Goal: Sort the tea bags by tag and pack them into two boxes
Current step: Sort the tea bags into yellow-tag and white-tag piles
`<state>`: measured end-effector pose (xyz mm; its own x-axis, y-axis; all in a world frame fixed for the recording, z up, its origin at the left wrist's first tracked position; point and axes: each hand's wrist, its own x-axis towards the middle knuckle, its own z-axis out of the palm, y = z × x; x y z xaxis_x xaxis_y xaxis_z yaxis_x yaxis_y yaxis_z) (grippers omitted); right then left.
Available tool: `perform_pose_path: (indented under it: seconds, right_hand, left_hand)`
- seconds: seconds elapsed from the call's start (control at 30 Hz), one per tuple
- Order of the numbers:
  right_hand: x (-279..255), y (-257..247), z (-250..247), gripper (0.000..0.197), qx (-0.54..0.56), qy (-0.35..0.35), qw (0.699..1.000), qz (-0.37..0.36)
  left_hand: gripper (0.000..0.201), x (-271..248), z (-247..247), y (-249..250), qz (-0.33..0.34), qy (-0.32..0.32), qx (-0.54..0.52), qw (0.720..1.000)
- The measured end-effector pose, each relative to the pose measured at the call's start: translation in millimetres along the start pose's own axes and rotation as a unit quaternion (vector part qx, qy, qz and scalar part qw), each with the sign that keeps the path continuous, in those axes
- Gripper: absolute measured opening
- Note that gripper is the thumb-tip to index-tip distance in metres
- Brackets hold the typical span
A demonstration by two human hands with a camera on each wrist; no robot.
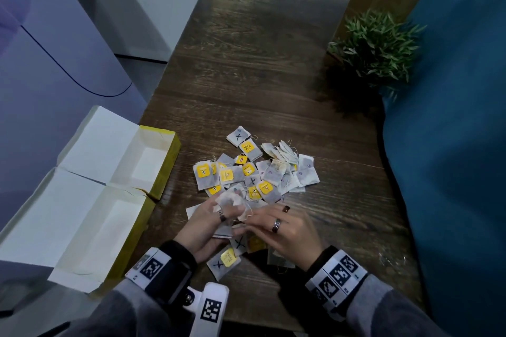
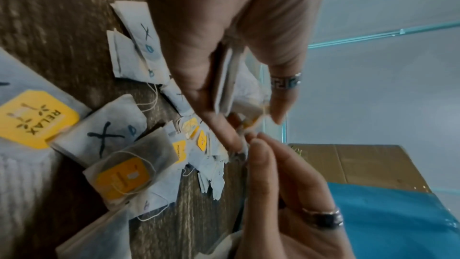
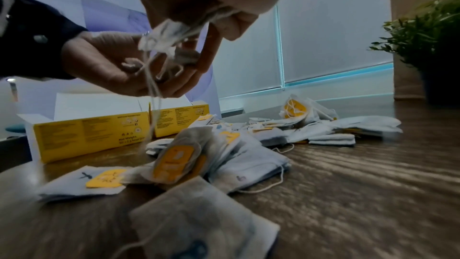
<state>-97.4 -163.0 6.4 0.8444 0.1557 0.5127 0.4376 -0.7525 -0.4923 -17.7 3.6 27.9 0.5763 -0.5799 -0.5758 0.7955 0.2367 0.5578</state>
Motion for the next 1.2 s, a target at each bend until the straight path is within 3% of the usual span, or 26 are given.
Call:
perform_pose_path:
  seconds: [0.1,0.17,0.2,0.27,0.33,0.37,0.43,0.53,0.83,0.93,1.07,1.2]
  right_hand:
    - [1.0,-1.3,-3.6,0.015,0.105,-0.006,0.981,0.161]
    - [5.5,6.3,-10.1,0.012,0.155,-0.032,0.939,0.304]
    - [6.3,12.6,-11.6,0.012,0.152,-0.077,0.92,0.353]
    - [4.6,21.5,-9.1,0.026,0.104,-0.211,0.894,0.381]
    - [1.4,22.5,0.3,0.047,0.051,-0.339,0.868,0.358]
    - [0.4,21.2,6.0,0.054,0.027,-0.383,0.856,0.346]
    - [0.2,18.1,15.0,0.049,-0.012,-0.407,0.854,0.323]
    - [2.0,17.8,16.0,0.036,-0.036,-0.375,0.876,0.301]
    - [-2.7,16.3,20.8,0.044,-0.014,-0.388,0.886,0.252]
    - [-2.2,18.5,23.1,0.027,0.039,-0.369,0.886,0.277]
    - [-6.3,20.3,10.6,0.011,0.129,-0.245,0.923,0.266]
    - [-4.0,11.6,-18.4,0.016,0.071,-0.046,0.981,0.174]
  left_hand:
    - [0.027,2.7,-2.4,-1.9,0.031,0.073,0.07,0.994]
    - [0.024,5.0,-10.4,-1.8,0.045,0.112,0.088,0.989]
    - [0.023,5.4,-15.0,-1.4,0.047,0.127,0.09,0.987]
    - [0.021,5.0,-23.6,0.1,0.045,0.141,0.091,0.985]
    - [0.023,3.7,-31.4,1.8,0.038,0.141,0.094,0.985]
    - [0.025,3.5,-35.1,2.3,0.032,0.143,0.089,0.985]
    - [0.024,2.9,-40.4,2.6,0.024,0.147,0.072,0.986]
    - [0.019,2.2,-43.8,2.7,0.02,0.152,0.057,0.986]
    - [0.028,1.1,-40.2,0.3,0.014,0.132,0.057,0.99]
    - [0.029,2.7,-38.9,3.1,0.014,0.126,0.06,0.99]
    - [0.029,4.4,-40.1,8.4,0.018,0.122,0.057,0.991]
    - [0.03,5.7,-42.0,12.8,0.023,0.108,0.057,0.992]
